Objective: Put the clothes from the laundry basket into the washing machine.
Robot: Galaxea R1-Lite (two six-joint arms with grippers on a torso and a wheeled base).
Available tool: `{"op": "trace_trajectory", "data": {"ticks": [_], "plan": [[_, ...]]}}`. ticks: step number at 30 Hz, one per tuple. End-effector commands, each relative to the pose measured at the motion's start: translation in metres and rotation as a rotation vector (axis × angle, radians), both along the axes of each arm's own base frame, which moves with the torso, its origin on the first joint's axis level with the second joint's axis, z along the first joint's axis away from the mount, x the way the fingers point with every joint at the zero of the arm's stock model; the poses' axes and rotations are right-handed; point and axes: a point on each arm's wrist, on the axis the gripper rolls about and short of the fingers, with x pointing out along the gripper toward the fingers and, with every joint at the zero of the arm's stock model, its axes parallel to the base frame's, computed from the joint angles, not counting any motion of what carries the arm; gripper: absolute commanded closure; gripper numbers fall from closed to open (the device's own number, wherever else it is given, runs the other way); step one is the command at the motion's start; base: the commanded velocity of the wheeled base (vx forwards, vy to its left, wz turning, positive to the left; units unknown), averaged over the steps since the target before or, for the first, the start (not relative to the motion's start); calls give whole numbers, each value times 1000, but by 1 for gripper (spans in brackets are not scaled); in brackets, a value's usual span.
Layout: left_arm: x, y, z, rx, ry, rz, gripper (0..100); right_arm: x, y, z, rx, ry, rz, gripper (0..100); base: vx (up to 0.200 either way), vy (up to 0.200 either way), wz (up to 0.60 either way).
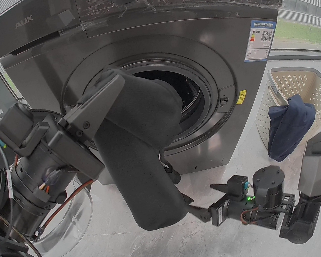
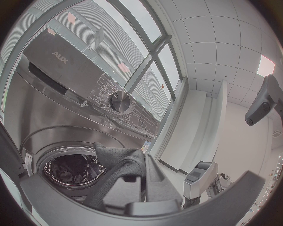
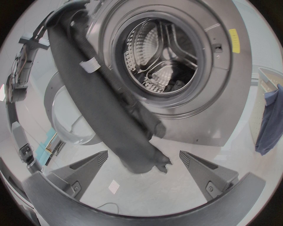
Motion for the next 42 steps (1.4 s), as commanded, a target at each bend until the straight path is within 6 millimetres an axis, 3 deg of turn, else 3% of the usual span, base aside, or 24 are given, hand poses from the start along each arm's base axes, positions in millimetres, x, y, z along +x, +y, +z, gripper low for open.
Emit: {"op": "trace_trajectory", "data": {"ticks": [1,5,7,12,20,29,38,42], "plan": [[0,-1,0,0,0,-4,100,17,-18,19,36,-53,-65,0,0,0,0],[-1,-1,0,0,0,-6,100,26,-6,10,33,-50,-58,0,0,0,0],[-1,-1,0,-1,-1,-6,100,30,15,-3,29,-43,-20,0,0,0,0],[-2,0,1,-3,-1,-6,100,14,52,-19,36,-45,86,0,0,0,0],[-1,1,2,-6,-4,-1,100,-10,71,-17,52,-57,172,0,0,0,0],[-1,2,2,-9,-5,1,100,-3,65,-17,52,-55,142,0,0,0,0],[-1,2,4,-12,-11,2,100,14,16,2,46,-59,16,0,0,0,0],[-2,2,5,-13,-12,1,100,28,9,5,54,-74,-24,0,0,0,0]]}}
